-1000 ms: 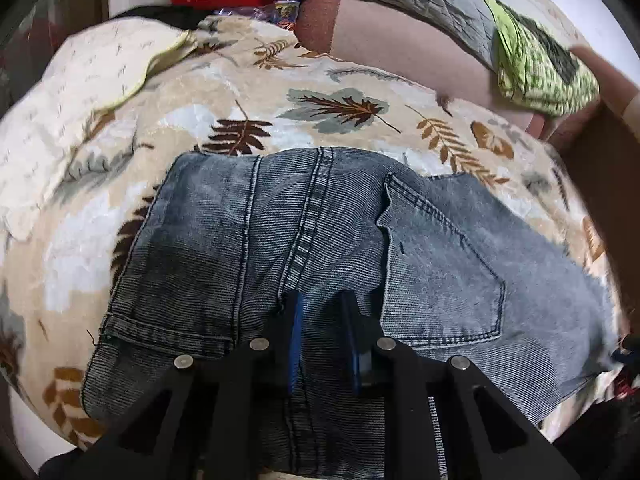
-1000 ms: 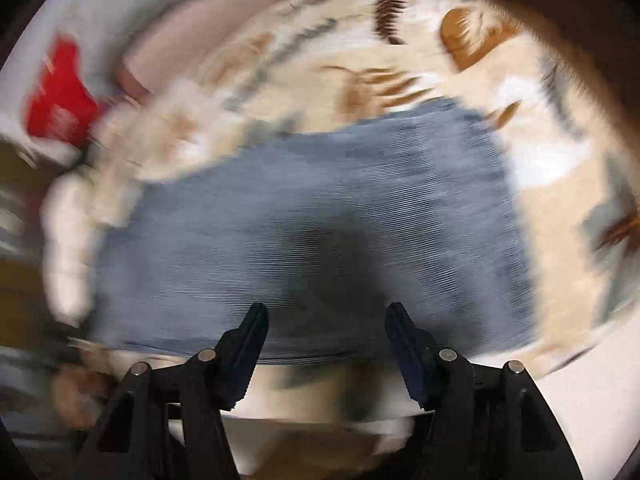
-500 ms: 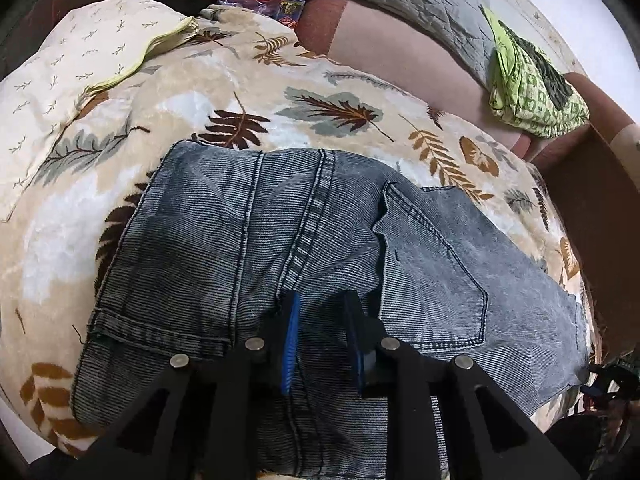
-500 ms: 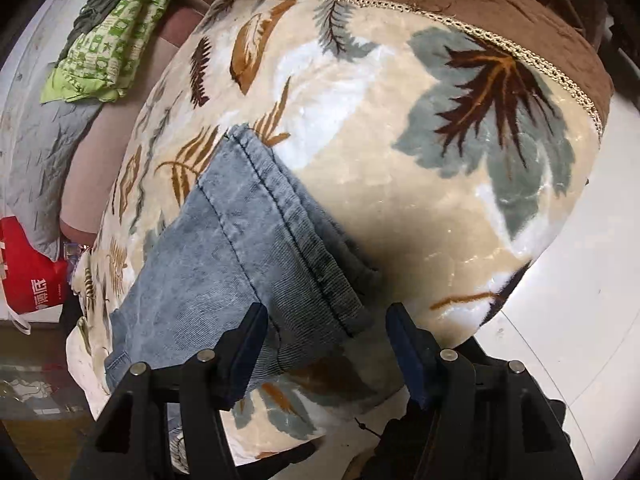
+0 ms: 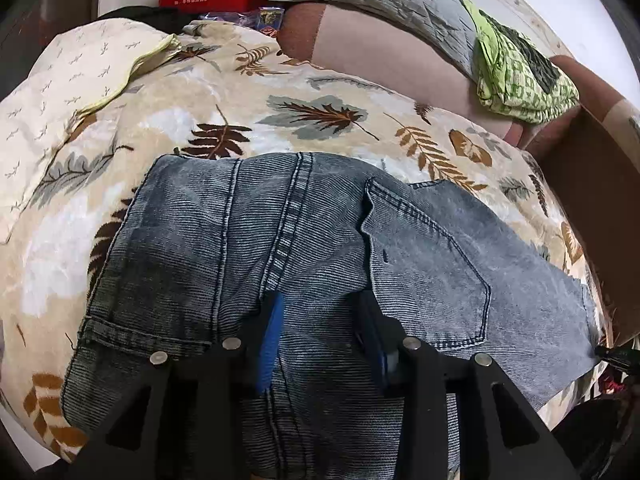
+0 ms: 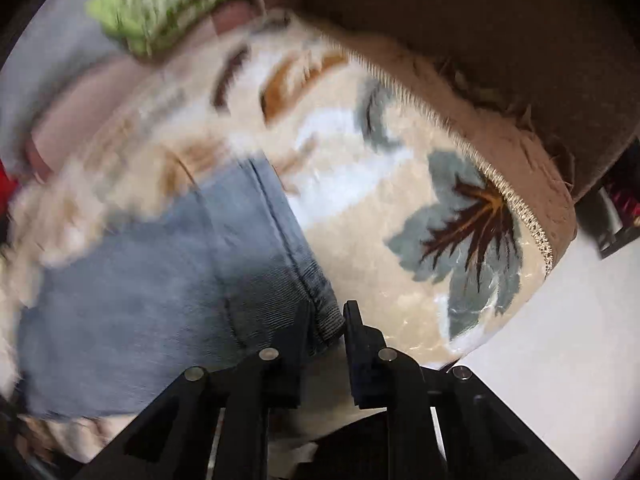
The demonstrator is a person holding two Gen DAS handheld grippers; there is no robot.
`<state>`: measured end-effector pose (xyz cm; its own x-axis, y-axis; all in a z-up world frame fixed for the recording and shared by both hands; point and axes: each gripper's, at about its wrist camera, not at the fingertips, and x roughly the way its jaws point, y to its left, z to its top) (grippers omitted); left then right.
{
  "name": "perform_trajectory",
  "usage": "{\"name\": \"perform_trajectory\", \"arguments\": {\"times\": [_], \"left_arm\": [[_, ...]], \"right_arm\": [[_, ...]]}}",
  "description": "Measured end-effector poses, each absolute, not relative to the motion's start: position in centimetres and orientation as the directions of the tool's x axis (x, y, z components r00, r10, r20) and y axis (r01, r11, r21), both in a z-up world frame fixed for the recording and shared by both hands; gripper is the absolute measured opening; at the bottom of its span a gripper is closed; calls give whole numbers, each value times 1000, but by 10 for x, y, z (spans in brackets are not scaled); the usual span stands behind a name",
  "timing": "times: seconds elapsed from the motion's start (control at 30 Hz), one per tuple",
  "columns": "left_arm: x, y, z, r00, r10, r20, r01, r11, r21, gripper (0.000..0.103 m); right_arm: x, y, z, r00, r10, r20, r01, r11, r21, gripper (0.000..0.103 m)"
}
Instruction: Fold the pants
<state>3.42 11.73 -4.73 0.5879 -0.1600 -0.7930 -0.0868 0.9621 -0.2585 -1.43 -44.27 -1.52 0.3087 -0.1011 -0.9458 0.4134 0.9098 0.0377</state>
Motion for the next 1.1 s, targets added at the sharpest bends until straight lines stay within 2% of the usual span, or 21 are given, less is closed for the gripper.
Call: {"name": "perform_trajectory", "arguments": {"times": [0.03,0.07,0.1,0.13,0.23,0.3,0.37,0.43,0.53,0.63,0.7,0.77,0.83,0.87,0.9,0.93,0.97,1.0,1.1], "left_arm": [[34,117,-47,589,-160,-792,-83,963,-256,40],[34,117,-47,589,-159,-792,-83,963,-255,40],[34,117,-47,588,-156,-794,-84,964,-252,40],[35,115,-46,586,-149,-797,-82,967,-242,40],[32,111,-35,596,-125,-793,-82,973,-215,44],[26,106,-19,643,-102,-759,-73,978,-193,60],[15,104,-1,718,-67,-693,-75,982,-173,84],[10,103,7,753,4,-658,-99,989,-108,87],[16,110,-12,698,100,-709,-158,987,-17,87],[28,127,-46,582,73,-810,-208,976,-62,87],[28,133,-53,582,48,-812,-222,970,-101,87],[29,129,-52,583,67,-810,-208,976,-69,87],[29,130,-54,586,61,-808,-207,975,-76,88],[29,130,-54,587,60,-807,-205,976,-76,88],[28,130,-54,588,60,-807,-203,976,-75,88],[28,130,-54,589,57,-806,-202,976,-78,88],[27,131,-54,590,57,-805,-203,976,-80,89],[27,131,-55,590,59,-805,-204,976,-79,89],[32,129,-55,588,66,-806,-212,975,-74,90]], "right_arm": [[-15,-441,-12,322,-117,-939,410,912,28,21],[-14,-440,-6,331,-125,-935,409,912,22,35],[-16,-440,2,344,-135,-929,410,912,19,64],[-18,-440,10,360,-158,-920,419,908,8,71],[-17,-432,40,424,-213,-880,424,905,-15,71],[-8,-416,61,495,-160,-854,383,922,49,71],[11,-390,71,523,-63,-850,286,952,106,71],[40,-343,76,529,76,-845,116,980,161,71],[89,-258,73,490,242,-837,-121,970,210,71],[147,-177,57,405,317,-858,-292,934,207,71],[182,-136,41,360,309,-880,-339,922,186,71],[207,-103,23,314,290,-904,-369,915,166,67],[225,-82,0,257,281,-925,-396,903,164,59],[229,-75,-7,228,279,-933,-410,897,168,49],[228,-68,-13,203,279,-939,-430,887,170,34],[228,-60,-19,187,272,-944,-455,875,162,28],[227,-55,-23,184,264,-947,-477,866,149,12],[222,-50,-22,210,231,-950,-501,860,98,6],[223,-48,-23,280,152,-948,-492,870,-6,3]]}}
